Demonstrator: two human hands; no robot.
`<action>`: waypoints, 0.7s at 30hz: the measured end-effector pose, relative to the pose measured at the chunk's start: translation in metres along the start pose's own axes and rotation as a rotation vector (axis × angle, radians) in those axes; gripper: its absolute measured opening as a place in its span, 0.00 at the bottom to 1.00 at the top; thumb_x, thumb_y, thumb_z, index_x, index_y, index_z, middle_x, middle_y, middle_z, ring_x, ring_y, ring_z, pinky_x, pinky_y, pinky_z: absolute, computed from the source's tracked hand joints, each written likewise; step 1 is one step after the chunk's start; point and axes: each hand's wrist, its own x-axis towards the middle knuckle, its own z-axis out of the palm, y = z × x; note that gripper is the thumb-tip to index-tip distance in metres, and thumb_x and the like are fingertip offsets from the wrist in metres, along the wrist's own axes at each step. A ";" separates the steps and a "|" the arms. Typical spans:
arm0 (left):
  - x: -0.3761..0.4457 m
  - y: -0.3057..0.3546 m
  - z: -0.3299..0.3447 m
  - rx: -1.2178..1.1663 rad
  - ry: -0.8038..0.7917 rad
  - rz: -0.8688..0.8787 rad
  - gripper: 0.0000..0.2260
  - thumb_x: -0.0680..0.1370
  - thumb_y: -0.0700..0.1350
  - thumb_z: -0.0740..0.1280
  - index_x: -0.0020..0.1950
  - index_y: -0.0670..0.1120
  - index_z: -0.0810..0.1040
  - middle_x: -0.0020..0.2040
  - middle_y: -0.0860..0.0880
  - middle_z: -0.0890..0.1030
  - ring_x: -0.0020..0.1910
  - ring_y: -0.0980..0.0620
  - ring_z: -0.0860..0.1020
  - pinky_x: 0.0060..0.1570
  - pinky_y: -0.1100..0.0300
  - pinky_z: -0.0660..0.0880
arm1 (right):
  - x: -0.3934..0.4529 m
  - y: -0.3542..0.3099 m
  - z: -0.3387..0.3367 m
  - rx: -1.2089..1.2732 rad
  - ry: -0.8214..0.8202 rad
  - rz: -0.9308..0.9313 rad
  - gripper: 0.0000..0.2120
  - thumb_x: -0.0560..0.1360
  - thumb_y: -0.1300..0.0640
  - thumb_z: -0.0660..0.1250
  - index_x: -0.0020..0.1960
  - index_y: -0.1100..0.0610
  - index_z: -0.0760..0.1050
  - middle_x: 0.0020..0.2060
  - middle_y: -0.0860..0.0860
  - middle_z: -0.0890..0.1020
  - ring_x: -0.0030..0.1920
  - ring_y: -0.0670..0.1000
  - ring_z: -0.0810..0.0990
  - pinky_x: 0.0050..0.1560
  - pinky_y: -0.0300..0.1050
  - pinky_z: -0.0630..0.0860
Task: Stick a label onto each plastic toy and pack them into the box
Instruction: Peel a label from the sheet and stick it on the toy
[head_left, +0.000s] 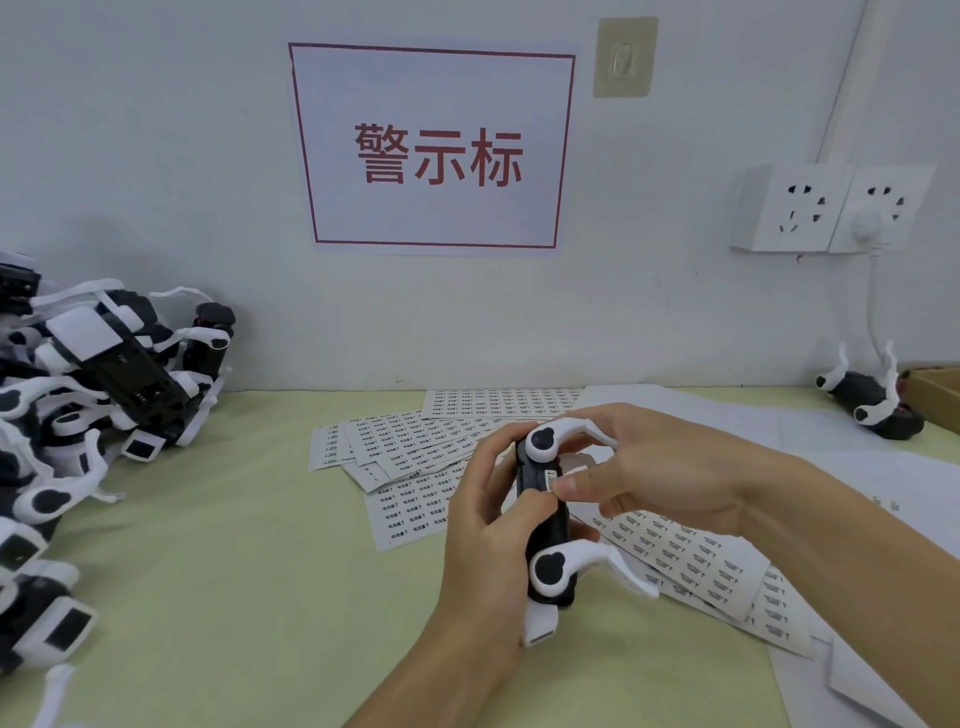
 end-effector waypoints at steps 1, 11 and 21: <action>0.000 0.000 0.000 0.000 -0.001 -0.002 0.19 0.68 0.36 0.64 0.54 0.53 0.82 0.53 0.44 0.84 0.36 0.39 0.81 0.38 0.51 0.80 | 0.000 0.000 0.000 -0.008 0.001 0.005 0.11 0.77 0.65 0.67 0.55 0.53 0.80 0.44 0.45 0.82 0.41 0.43 0.78 0.42 0.40 0.72; 0.000 -0.004 0.000 0.083 0.056 -0.002 0.16 0.71 0.42 0.70 0.55 0.57 0.81 0.55 0.49 0.84 0.48 0.42 0.85 0.47 0.44 0.82 | -0.011 -0.005 -0.007 -0.135 -0.062 -0.053 0.17 0.76 0.68 0.65 0.57 0.49 0.78 0.58 0.57 0.78 0.46 0.48 0.76 0.46 0.43 0.75; 0.000 0.001 0.002 0.040 0.007 -0.035 0.17 0.71 0.40 0.66 0.57 0.55 0.81 0.55 0.45 0.84 0.41 0.38 0.83 0.43 0.46 0.81 | -0.009 -0.005 -0.010 -0.072 -0.099 -0.006 0.12 0.77 0.39 0.66 0.58 0.39 0.79 0.55 0.43 0.83 0.55 0.48 0.83 0.52 0.42 0.80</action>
